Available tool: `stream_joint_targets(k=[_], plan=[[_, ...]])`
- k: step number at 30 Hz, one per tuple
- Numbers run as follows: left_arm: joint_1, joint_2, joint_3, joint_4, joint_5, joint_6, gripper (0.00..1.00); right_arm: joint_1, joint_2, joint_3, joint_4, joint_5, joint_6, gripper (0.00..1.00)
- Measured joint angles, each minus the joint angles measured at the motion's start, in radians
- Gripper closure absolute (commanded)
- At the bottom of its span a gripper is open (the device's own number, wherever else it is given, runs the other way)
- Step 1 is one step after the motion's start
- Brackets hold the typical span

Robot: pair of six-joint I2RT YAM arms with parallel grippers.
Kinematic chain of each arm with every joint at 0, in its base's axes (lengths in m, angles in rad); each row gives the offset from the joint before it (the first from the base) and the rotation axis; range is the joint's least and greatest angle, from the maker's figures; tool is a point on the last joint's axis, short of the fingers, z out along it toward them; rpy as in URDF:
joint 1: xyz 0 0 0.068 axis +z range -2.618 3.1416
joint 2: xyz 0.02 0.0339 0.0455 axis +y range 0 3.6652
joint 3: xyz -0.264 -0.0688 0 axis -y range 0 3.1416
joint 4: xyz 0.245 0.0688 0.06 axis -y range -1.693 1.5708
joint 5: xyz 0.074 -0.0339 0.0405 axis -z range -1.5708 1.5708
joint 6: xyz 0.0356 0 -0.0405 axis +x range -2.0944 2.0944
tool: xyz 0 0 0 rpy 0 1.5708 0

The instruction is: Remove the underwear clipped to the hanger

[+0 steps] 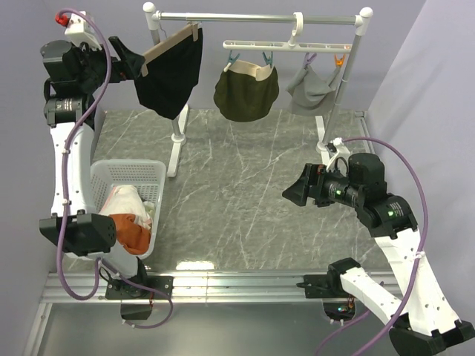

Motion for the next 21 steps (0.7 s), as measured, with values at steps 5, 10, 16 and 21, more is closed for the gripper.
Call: stream_joint_targets(k=[5, 10, 16, 21], plan=[[-0.034, 0.050, 0.032, -0.011, -0.032, 0.019, 0.01, 0.000, 0.003, 0.003, -0.004, 0.000, -0.003, 0.00], [-0.117, 0.097, 0.072, -0.049, -0.083, 0.064, 0.00, 0.000, 0.003, 0.003, -0.007, 0.001, -0.003, 0.00], [-0.175, 0.112, 0.098, -0.061, -0.157, 0.106, 0.12, 0.000, 0.003, 0.003, -0.006, 0.001, -0.002, 0.00], [-0.190, 0.113, 0.113, -0.067, -0.204, 0.129, 0.46, 0.000, 0.004, 0.000, -0.006, 0.000, -0.002, 0.00]])
